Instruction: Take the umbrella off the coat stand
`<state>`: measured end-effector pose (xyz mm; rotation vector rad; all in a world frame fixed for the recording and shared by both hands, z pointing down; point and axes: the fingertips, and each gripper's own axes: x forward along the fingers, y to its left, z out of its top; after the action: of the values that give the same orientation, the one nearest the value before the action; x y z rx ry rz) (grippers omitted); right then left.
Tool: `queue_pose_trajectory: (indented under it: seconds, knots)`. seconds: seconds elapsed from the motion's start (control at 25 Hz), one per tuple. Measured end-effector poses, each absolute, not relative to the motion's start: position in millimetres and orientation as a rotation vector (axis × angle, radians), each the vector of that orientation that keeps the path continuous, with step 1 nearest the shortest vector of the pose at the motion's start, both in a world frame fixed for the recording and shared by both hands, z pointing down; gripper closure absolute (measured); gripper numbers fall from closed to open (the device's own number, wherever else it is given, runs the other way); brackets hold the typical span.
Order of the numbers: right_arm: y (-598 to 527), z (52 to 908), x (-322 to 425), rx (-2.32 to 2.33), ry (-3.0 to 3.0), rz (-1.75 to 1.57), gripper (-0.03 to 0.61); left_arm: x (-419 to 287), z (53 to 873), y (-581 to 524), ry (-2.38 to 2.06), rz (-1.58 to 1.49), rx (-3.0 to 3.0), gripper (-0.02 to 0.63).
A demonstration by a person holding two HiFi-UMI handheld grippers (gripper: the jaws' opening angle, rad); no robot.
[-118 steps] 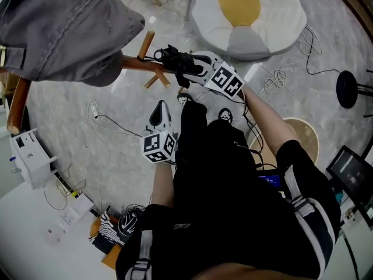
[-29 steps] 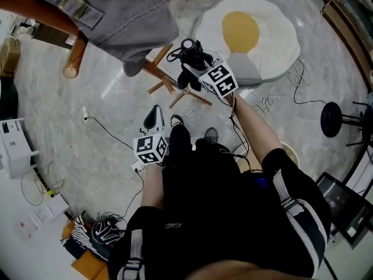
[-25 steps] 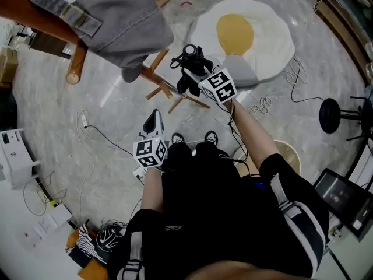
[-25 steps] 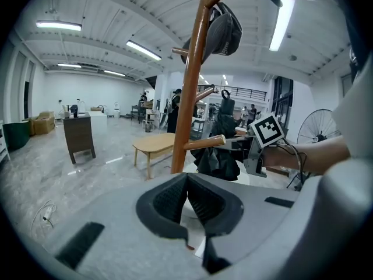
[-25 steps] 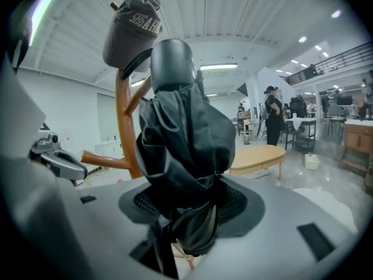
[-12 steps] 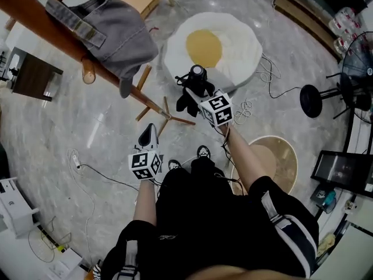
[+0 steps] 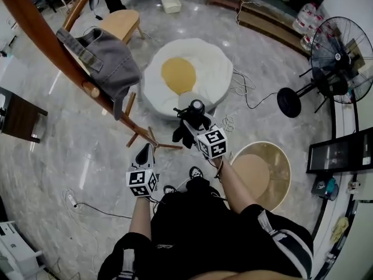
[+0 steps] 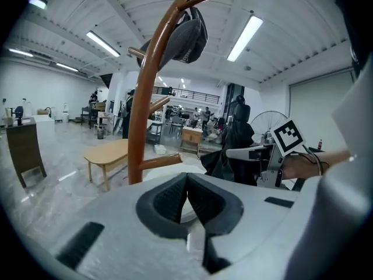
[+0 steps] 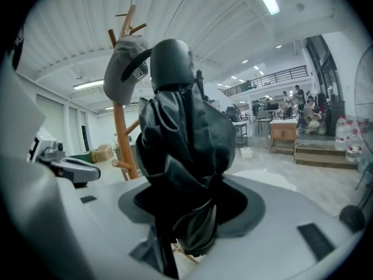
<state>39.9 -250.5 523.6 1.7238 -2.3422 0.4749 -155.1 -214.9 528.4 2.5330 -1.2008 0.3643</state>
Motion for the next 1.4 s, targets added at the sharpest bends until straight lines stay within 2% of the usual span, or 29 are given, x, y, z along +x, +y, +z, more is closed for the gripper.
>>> queue_pose_trajectory:
  seconds: [0.28,0.96,1.4]
  knots:
    - [-207,494,56,1.851,-2.281,0.455,0.337,-135,509,-203,-1.123,0.318,2.596,0.614]
    - [-185,390,49,1.872,-2.393,0.239,0.337,-102,393,-216,-1.189,0.059,2.746,0.614]
    - [-182,376,37,1.833,-2.403,0.16,0.337,-110,382,-209,-1.221,0.039,2.755,0.614]
